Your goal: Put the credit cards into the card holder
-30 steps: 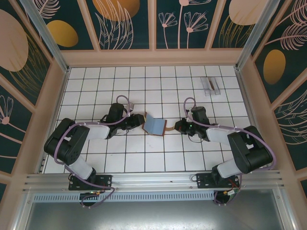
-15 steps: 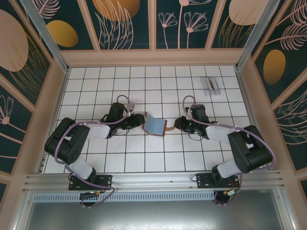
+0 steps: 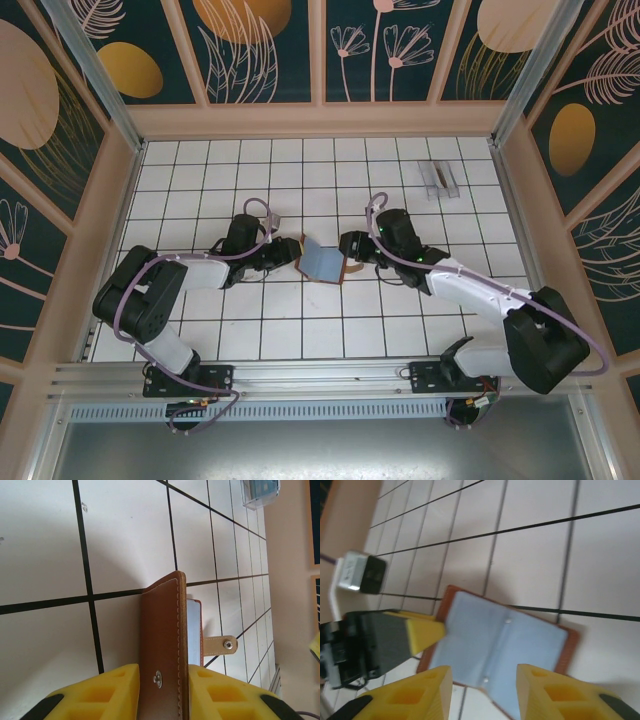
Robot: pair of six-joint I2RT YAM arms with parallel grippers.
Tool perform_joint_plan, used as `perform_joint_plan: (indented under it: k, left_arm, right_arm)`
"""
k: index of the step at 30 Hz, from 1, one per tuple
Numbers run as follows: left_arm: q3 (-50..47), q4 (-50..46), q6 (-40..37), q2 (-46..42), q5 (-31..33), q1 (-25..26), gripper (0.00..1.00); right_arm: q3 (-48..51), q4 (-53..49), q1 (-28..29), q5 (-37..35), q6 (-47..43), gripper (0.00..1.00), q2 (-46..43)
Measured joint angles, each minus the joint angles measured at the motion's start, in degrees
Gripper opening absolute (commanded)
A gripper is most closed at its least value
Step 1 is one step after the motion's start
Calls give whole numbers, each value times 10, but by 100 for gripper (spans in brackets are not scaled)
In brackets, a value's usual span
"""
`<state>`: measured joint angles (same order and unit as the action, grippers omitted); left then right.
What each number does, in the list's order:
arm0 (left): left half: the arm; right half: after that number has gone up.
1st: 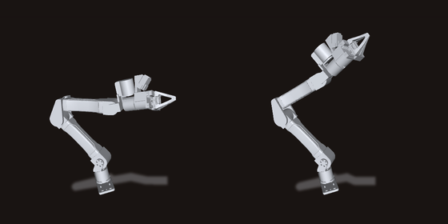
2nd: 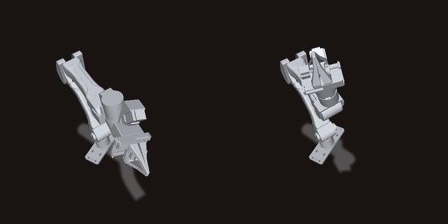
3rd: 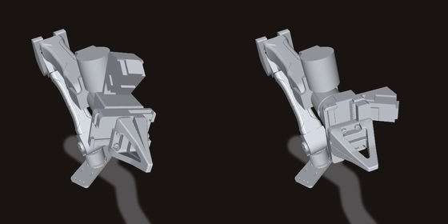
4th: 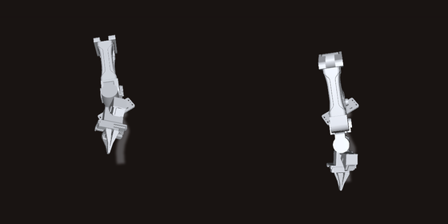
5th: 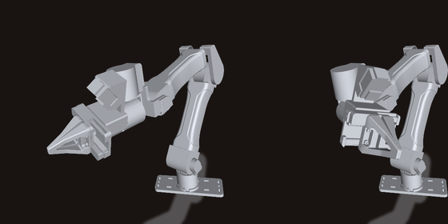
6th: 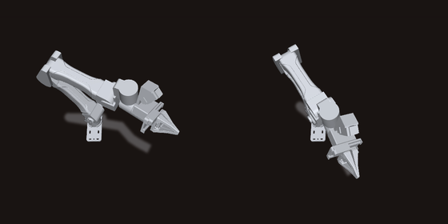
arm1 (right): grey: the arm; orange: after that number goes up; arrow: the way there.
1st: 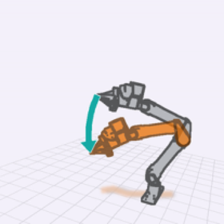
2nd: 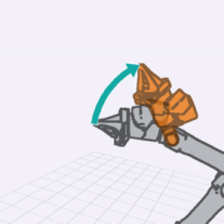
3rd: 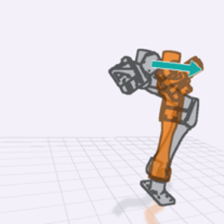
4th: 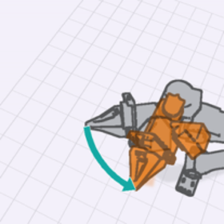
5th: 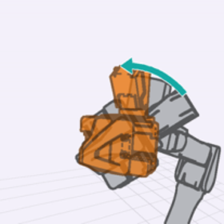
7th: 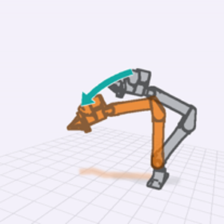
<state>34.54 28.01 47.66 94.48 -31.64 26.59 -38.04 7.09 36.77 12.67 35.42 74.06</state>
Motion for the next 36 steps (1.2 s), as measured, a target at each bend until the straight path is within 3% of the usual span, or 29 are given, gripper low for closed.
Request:
perform_joint_plan:
  k: [3, 8, 13, 20, 24, 28, 32, 36]
  left_arm:
    - [0, 0, 0, -1, -1, 0, 30]
    - [0, 0, 0, -10, -6, 0, 31]
    - [0, 0, 0, -25, -9, 0, 24]
    - [3, 0, 0, -19, -9, 1, 24]
    - [9, -2, -2, -3, -9, 6, 37]
    - [11, -6, -9, -3, -9, 8, 44]
    - [11, -14, -8, -17, -7, 8, 59]
    - [16, -17, -11, -40, -5, 8, 59]
  right_arm:
    - [9, 43, 5, 23, 42, 27, 30]
    - [2, 82, 5, 54, 67, 29, 135]
    - [-13, 101, 4, 74, 71, 28, 213]
    - [-27, 130, 1, 98, 69, 32, 255]
    - [-37, 138, 1, 104, 67, 40, 263]
    - [-50, 135, 1, 106, 58, 45, 270]
    - [-70, 120, 3, 105, 47, 48, 278]
    - [-86, 108, 6, 99, 35, 49, 287]
